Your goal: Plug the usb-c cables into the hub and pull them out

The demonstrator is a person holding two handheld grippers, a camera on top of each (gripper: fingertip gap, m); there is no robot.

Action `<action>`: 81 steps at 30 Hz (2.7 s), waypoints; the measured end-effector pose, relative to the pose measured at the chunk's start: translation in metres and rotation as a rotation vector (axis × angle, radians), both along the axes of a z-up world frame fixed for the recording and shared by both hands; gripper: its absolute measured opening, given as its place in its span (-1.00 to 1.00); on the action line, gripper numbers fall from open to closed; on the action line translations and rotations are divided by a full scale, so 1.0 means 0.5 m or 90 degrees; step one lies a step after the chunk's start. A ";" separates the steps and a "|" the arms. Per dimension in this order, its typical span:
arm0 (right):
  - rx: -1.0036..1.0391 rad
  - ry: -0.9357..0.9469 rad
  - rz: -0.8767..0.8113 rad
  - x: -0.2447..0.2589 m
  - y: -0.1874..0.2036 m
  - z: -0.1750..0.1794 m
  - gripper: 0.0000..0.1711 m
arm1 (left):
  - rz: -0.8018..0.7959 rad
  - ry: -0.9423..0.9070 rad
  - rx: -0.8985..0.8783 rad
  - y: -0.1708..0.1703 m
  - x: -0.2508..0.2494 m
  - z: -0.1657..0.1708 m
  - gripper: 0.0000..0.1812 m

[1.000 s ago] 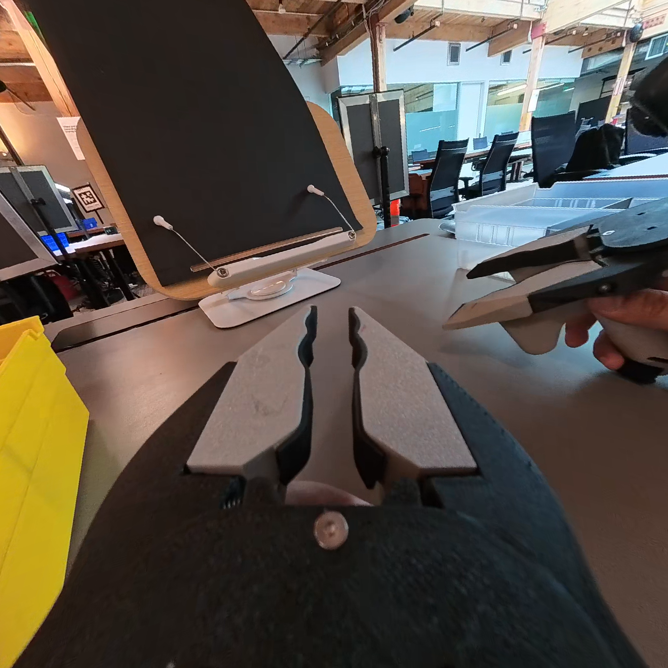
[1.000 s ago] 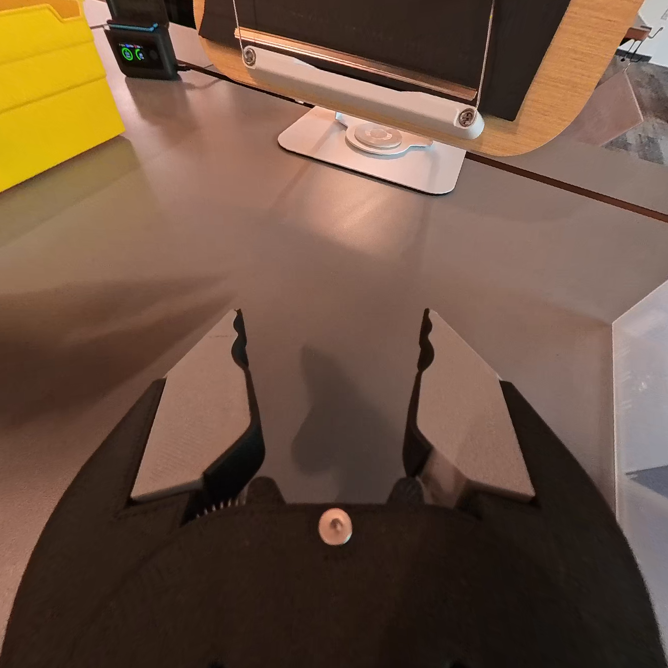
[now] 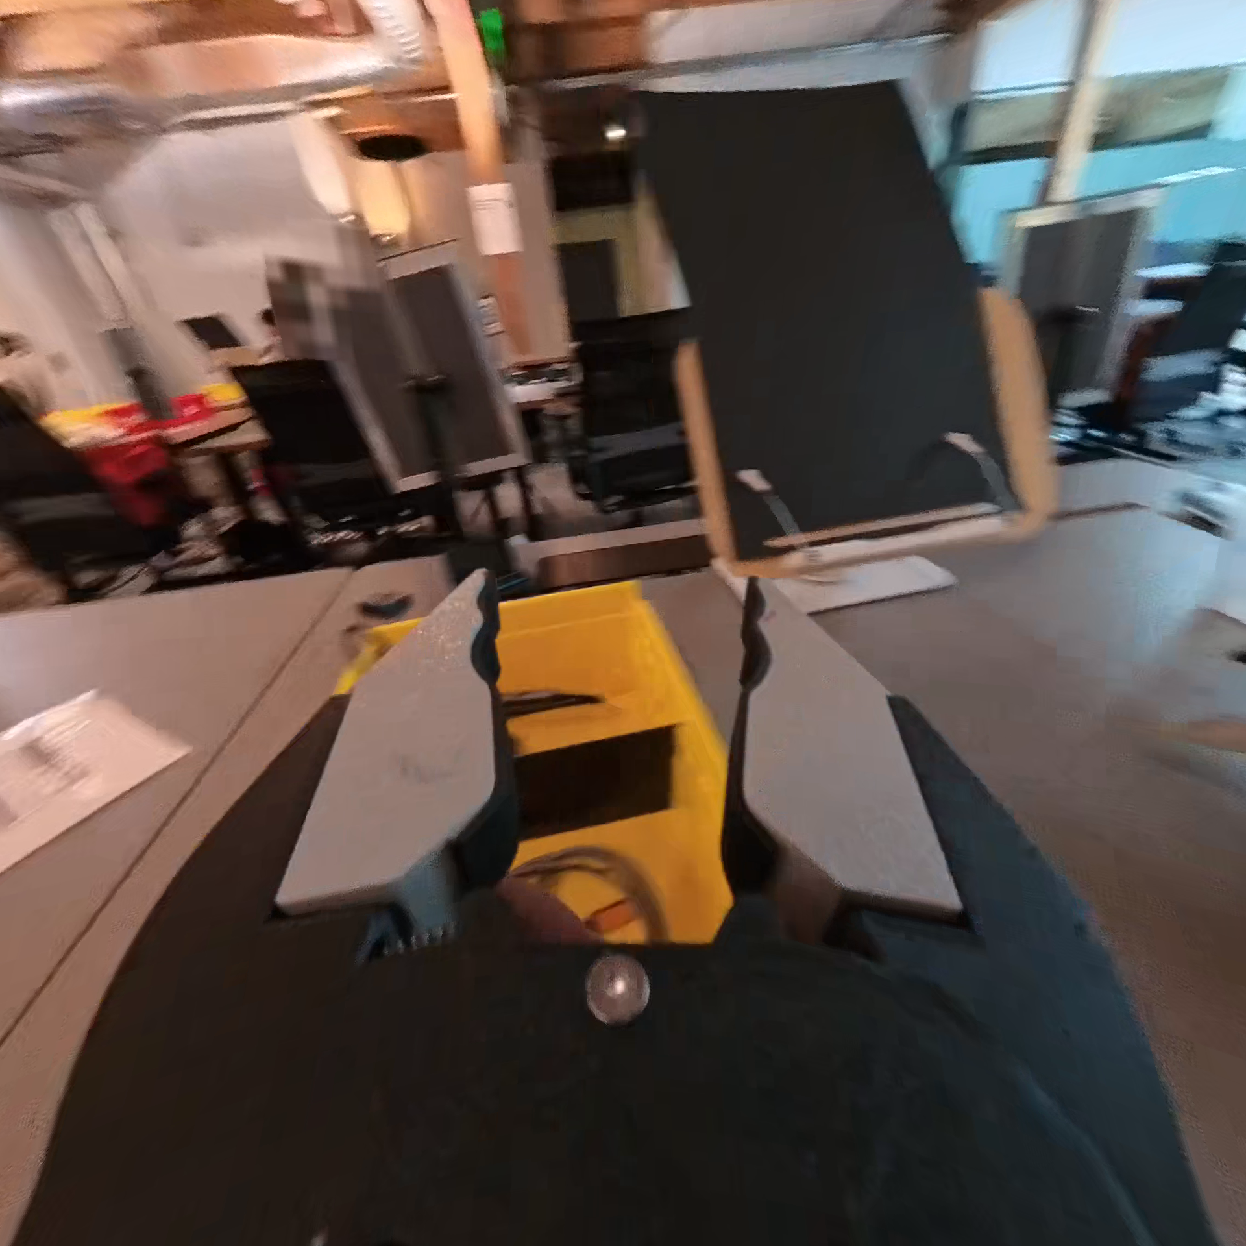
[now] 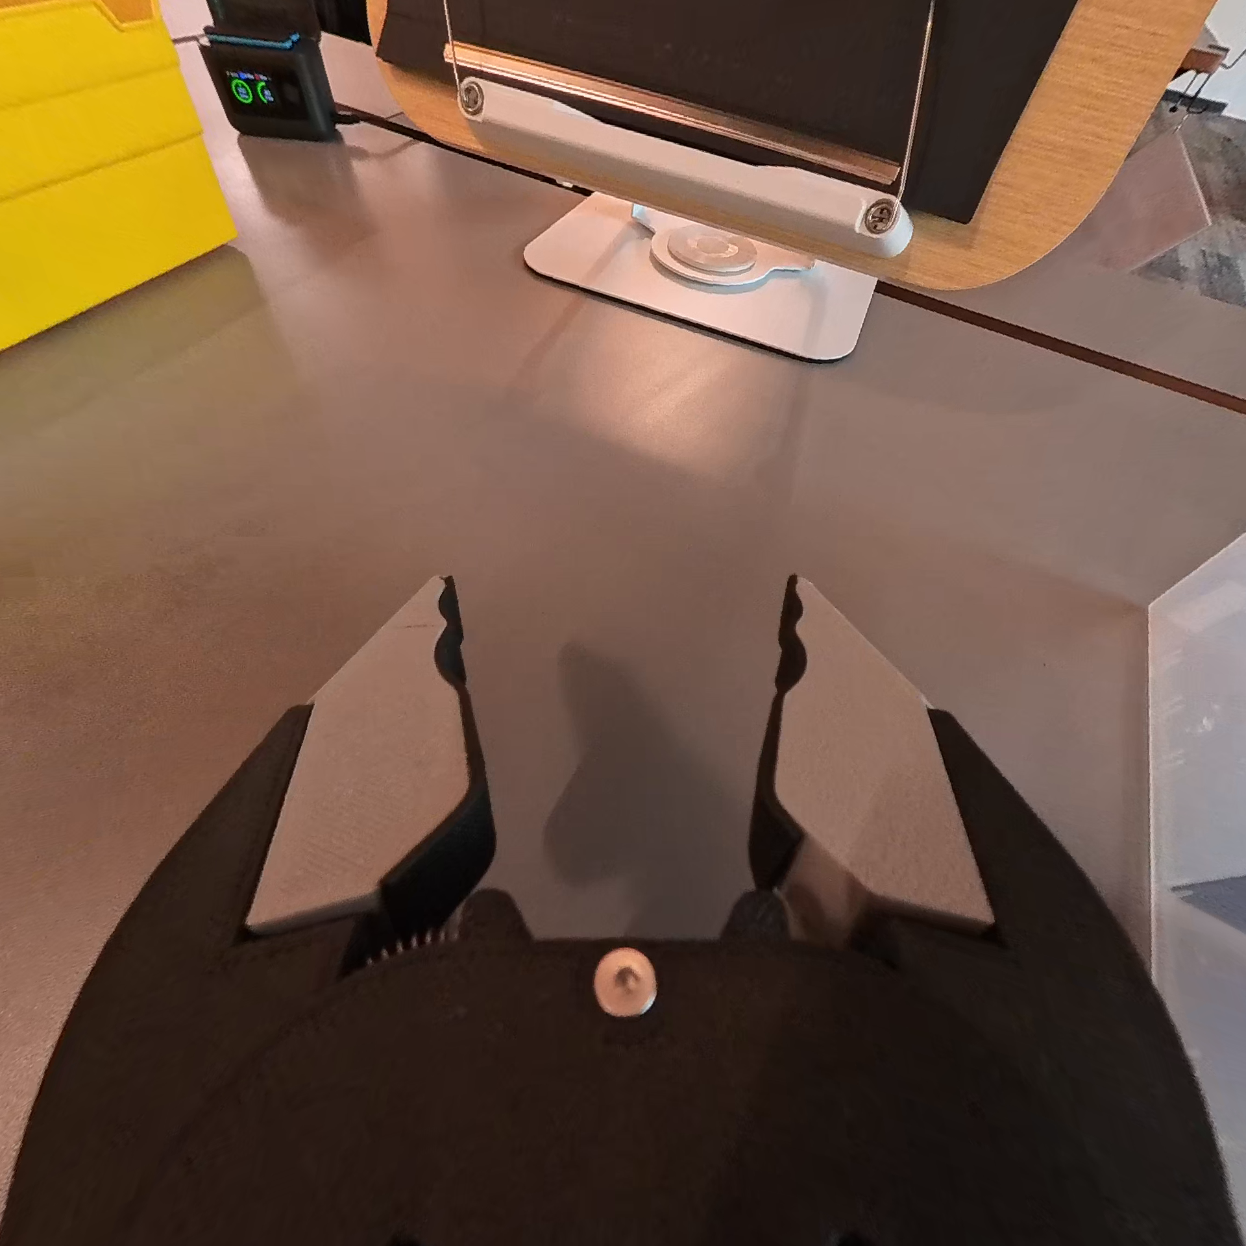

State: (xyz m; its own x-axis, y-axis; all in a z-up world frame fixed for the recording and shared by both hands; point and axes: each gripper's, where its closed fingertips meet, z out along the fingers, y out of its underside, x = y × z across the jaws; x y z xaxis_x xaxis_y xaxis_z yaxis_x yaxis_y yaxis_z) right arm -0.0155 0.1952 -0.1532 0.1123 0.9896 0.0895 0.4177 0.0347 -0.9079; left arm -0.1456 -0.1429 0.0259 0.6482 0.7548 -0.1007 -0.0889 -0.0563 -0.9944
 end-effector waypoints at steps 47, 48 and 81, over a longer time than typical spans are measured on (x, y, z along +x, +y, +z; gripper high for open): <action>-0.127 0.042 0.259 0.022 -0.131 0.034 -0.03 | -0.506 0.203 -0.257 0.233 0.126 0.284 -1.00; -0.128 0.060 0.278 0.031 -0.135 0.056 -0.04 | -0.541 0.214 -0.271 0.242 0.157 0.279 -1.00; -0.223 0.096 0.500 0.132 -0.209 0.173 -0.92 | -0.630 0.033 -0.242 0.325 0.362 -0.069 -0.67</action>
State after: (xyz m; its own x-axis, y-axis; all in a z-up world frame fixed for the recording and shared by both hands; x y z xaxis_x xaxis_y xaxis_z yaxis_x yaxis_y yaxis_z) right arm 0.0504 0.0908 -0.0668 -0.6279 0.7535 -0.1947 0.2645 -0.0286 -0.9640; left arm 0.0353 0.0198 -0.0087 0.9447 -0.1938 -0.2646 -0.3074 -0.2424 -0.9202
